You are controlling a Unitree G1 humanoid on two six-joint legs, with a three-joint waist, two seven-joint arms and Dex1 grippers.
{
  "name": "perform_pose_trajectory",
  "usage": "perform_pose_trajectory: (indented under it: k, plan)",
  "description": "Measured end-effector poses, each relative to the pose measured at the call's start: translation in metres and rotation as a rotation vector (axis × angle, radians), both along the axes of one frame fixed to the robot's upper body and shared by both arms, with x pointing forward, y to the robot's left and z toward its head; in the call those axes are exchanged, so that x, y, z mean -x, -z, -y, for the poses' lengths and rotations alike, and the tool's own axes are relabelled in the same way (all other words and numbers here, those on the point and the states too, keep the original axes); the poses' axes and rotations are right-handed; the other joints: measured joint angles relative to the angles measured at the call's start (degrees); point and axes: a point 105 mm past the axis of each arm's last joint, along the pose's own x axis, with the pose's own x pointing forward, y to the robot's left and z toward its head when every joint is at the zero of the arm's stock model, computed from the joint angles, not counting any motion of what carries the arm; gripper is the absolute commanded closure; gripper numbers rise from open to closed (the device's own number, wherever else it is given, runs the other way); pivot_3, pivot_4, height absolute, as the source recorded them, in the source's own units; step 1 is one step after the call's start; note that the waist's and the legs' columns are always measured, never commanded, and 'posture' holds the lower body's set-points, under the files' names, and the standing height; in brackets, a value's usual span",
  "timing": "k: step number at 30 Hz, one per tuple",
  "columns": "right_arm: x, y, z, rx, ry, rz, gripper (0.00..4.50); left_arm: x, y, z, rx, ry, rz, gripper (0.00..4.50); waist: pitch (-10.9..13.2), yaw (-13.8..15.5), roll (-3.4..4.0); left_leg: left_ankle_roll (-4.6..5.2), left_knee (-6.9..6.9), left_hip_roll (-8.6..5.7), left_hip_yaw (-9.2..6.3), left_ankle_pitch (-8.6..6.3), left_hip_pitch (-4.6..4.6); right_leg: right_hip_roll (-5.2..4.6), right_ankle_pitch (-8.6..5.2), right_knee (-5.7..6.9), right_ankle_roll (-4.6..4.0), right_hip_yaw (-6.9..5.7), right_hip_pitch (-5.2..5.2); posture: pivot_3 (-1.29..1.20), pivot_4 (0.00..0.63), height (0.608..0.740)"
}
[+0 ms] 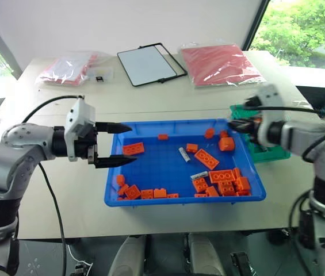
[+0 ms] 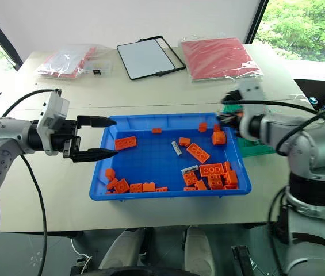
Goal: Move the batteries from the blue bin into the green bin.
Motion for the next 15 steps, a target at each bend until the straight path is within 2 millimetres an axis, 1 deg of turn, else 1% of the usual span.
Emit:
perform_pose_trajectory:
  k: [5, 7, 8, 10, 12, 14, 15]
  plan:
    - [-0.009, 0.017, 0.028, 0.08, 0.065, 0.01, 4.43, 0.0, 0.001, 0.005, 0.008, 0.018, -0.005, 0.0, 0.01, -0.85, 0.02, 0.01, -0.01, 0.07, 0.07, 0.0, 0.03, 0.04, 0.0, 0.07, 0.0, 0.03, -0.06, 0.0, 0.15, 0.735]
    - [-0.014, 0.018, 0.035, 0.101, 0.089, 0.035, 3.38, 0.0, 0.001, 0.005, 0.007, 0.018, -0.005, 0.0, 0.02, -0.74, 0.04, 0.0, -0.01, 0.07, 0.06, 0.0, 0.02, 0.04, 0.0, 0.09, 0.0, 0.03, -0.07, 0.0, 0.15, 0.735]
    - [-0.016, 0.017, 0.037, 0.11, 0.094, 0.051, 2.98, 0.0, 0.001, 0.005, 0.007, 0.018, -0.006, 0.0, 0.02, -0.64, 0.04, 0.01, -0.01, 0.07, 0.06, 0.0, 0.01, 0.04, 0.0, 0.09, 0.01, 0.03, -0.07, 0.0, 0.15, 0.735]
    - [-0.021, 0.014, 0.037, 0.132, 0.094, 0.1, 2.03, 0.0, 0.002, 0.004, 0.007, 0.014, -0.009, 0.0, 0.03, -0.51, 0.04, 0.0, 0.02, 0.06, 0.05, 0.0, 0.01, 0.04, 0.0, 0.08, 0.01, 0.03, -0.06, 0.0, 0.15, 0.735]
    - [-0.025, 0.012, 0.036, 0.141, 0.09, 0.143, 0.92, 0.0, 0.005, 0.002, 0.003, 0.002, -0.023, 0.0, 0.03, -0.48, 0.04, 0.0, 0.02, 0.04, 0.06, 0.0, 0.01, 0.03, 0.01, 0.08, 0.01, 0.04, -0.06, 0.0, 0.15, 0.735]
    - [-0.028, 0.007, 0.031, 0.127, 0.066, 0.188, 0.92, 0.001, 0.01, -0.001, 0.002, -0.018, -0.046, 0.0, 0.03, -0.48, 0.05, 0.0, 0.01, 0.05, 0.04, 0.0, 0.01, 0.04, 0.0, 0.09, 0.01, 0.04, -0.06, 0.0, 0.15, 0.735]
    - [-0.029, 0.003, 0.025, 0.099, 0.037, 0.21, 0.92, 0.001, 0.012, -0.004, 0.004, -0.032, -0.053, 0.0, 0.03, -0.56, 0.04, 0.0, 0.0, 0.06, 0.03, 0.0, 0.01, 0.05, 0.0, 0.09, 0.01, 0.04, -0.07, 0.0, 0.15, 0.735]
